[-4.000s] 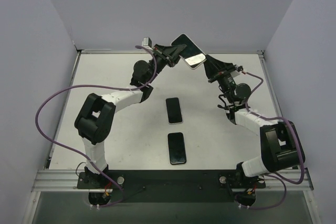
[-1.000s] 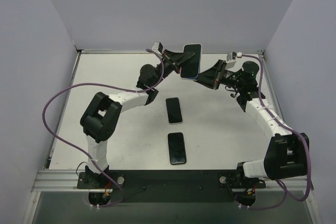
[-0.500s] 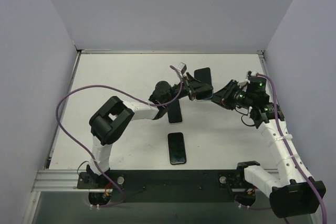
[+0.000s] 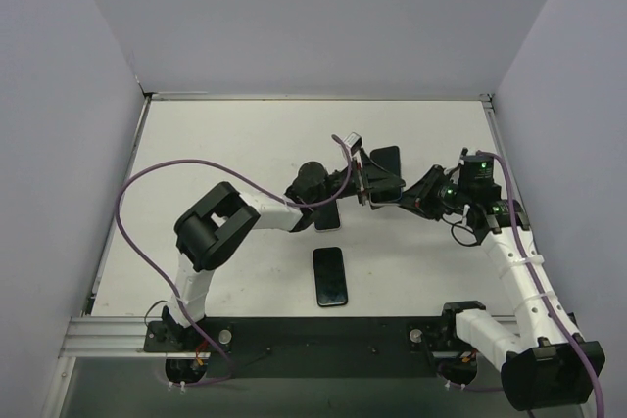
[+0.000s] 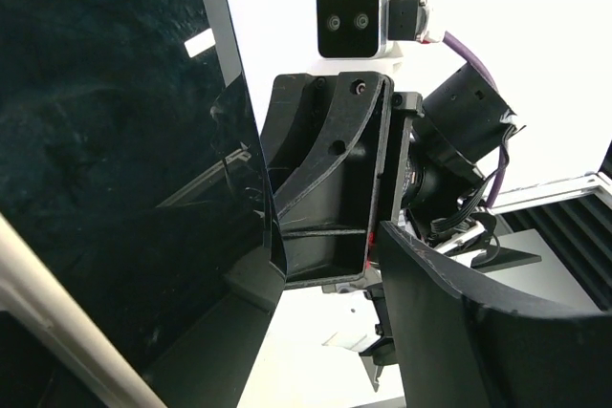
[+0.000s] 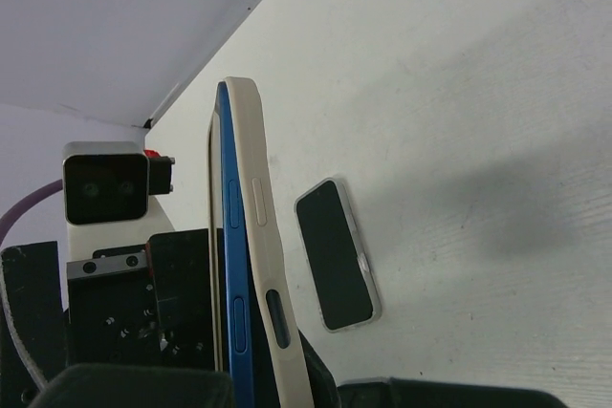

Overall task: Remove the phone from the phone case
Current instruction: Remove the phone case from the phone.

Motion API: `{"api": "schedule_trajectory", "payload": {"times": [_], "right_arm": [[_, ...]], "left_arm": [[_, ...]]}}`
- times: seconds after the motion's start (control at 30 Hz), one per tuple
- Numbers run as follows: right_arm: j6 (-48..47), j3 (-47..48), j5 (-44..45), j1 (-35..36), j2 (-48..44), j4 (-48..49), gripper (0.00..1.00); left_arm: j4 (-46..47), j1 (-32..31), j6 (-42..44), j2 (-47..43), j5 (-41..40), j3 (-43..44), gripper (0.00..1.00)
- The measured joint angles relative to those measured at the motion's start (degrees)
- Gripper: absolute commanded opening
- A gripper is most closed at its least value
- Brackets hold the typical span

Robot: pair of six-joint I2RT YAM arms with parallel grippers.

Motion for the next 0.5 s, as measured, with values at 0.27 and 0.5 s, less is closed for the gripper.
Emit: {"api": "schedule_trajectory", "payload": {"times": [0.27,0.5], "right_arm": [[-0.9,0.0,1.1,-1.7,-2.2,-2.4,0.00],[-1.6,0.0,8.0,-4.2,-3.1,-2.4,0.00]], "left_arm": [[-0.3,-0.2,2.7,-0.6,1.6,-2.2,0.84],[-1.5,0.2,4.4,-0.7,4.0,-5.7,0.85]]}}
